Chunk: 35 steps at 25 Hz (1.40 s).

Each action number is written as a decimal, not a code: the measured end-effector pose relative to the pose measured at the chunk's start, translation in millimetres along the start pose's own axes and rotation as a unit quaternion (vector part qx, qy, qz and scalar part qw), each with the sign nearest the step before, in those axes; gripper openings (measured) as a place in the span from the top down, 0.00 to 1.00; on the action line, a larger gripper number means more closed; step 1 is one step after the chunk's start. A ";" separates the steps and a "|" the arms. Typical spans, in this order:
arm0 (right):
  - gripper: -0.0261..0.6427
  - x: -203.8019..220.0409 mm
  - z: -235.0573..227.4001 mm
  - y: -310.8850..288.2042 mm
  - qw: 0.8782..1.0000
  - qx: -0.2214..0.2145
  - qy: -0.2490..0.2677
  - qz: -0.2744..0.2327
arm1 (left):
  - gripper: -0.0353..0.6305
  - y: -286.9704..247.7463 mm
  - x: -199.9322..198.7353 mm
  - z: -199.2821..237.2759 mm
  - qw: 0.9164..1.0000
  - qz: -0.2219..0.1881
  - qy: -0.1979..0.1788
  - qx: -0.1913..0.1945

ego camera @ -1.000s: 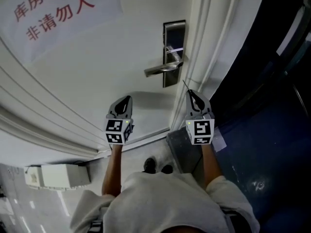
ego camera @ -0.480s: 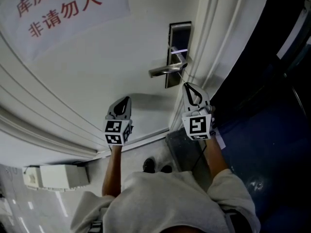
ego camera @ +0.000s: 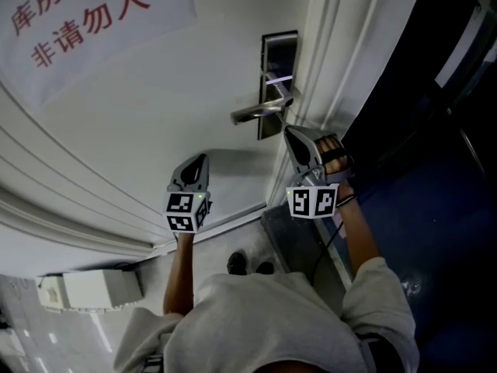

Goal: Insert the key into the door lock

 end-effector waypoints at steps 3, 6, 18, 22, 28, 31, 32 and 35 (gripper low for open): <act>0.92 3.0 5.5 0.2 0.999 -0.006 0.040 0.001 | 0.92 -1.2 2.3 -0.8 1.000 0.003 0.000 0.004; 0.92 4.5 6.6 -0.8 0.998 -0.008 0.054 0.002 | 0.92 -1.2 3.8 0.9 1.000 0.005 0.000 0.003; 0.92 6.4 10.7 -9.0 0.998 -0.009 0.068 0.002 | 0.92 -3.6 5.1 1.6 1.000 0.006 0.001 0.005; 0.92 7.3 10.5 -13.7 0.998 -0.014 0.066 0.002 | 0.92 -5.1 5.1 0.0 1.000 0.006 0.001 0.008; 0.92 7.0 9.1 -16.8 0.997 -0.013 0.073 0.003 | 0.92 -7.3 6.1 -2.2 1.000 0.007 0.003 0.013; 0.92 6.4 9.0 -22.8 0.996 -0.016 0.083 0.010 | 0.92 -8.6 7.6 -3.4 1.000 0.007 0.004 0.016; 0.92 6.2 9.4 -25.0 0.996 -0.018 0.085 0.011 | 0.92 -8.6 8.1 -3.3 1.000 0.007 0.004 0.016; 0.92 6.4 10.2 -32.1 0.996 -0.017 0.089 0.014 | 0.92 -8.0 8.5 -1.2 1.000 0.007 0.004 0.014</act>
Point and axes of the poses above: the fingertips, and each gripper's own axes: y backward along the fingers, z to its left, x out of its underside, the point moved 1 cm from there along y, backward along the fingers, and after that the axes turned 5 degrees about y, right-handed, at the moved point
